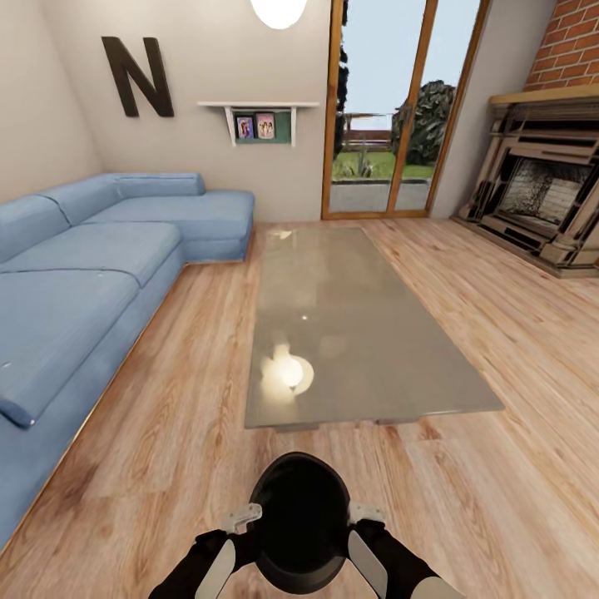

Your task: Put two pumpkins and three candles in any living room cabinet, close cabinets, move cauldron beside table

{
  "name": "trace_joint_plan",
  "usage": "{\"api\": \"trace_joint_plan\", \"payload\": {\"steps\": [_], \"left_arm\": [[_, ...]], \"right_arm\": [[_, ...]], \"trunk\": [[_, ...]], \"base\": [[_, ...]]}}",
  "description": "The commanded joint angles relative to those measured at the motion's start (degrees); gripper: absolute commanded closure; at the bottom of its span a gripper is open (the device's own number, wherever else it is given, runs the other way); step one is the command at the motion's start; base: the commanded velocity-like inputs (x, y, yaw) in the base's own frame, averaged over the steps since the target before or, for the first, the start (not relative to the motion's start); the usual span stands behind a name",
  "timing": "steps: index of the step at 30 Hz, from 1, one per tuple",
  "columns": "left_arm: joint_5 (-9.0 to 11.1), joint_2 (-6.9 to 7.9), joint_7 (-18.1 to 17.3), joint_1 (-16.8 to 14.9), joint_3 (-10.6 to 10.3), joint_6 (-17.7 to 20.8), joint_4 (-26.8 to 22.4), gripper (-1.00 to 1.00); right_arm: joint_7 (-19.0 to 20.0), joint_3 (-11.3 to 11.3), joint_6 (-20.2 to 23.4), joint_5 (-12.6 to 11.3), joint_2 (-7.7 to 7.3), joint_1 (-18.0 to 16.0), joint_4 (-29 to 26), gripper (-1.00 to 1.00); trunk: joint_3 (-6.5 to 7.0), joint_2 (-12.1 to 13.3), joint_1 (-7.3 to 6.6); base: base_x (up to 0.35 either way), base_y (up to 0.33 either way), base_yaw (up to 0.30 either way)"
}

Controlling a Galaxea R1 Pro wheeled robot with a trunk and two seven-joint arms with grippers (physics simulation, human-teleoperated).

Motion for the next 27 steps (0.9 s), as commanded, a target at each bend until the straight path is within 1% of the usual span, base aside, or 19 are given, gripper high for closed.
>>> {"api": "trace_joint_plan", "payload": {"steps": [1,9,19,27], "left_arm": [[-1.54,0.08,0.33,0.04,0.09,0.28,0.06,1.00],[-1.55,0.08,0.33,0.00,0.09,0.28,0.06,1.00],[-1.56,0.12,0.39,0.03,0.09,0.28,0.06,1.00],[-1.53,0.08,0.42,0.04,0.09,0.28,-0.09,1.00]], "right_arm": [[0.07,-0.45,-0.16,1.46,-0.04,-0.09,-0.16,1.00],[0.07,-0.45,-0.16,1.47,-0.04,-0.09,-0.16,1.00],[0.07,-0.45,-0.16,1.49,-0.04,-0.09,-0.16,1.00],[0.07,-0.45,-0.16,1.51,-0.04,-0.09,-0.16,1.00]], "trunk": [[0.01,0.00,0.00],[0.01,0.00,0.00],[0.01,0.00,0.00],[0.01,0.00,0.00]], "base": [[0.000,0.000,0.000],[0.005,0.000,0.000],[0.220,0.000,0.000],[0.035,0.000,0.000]]}}
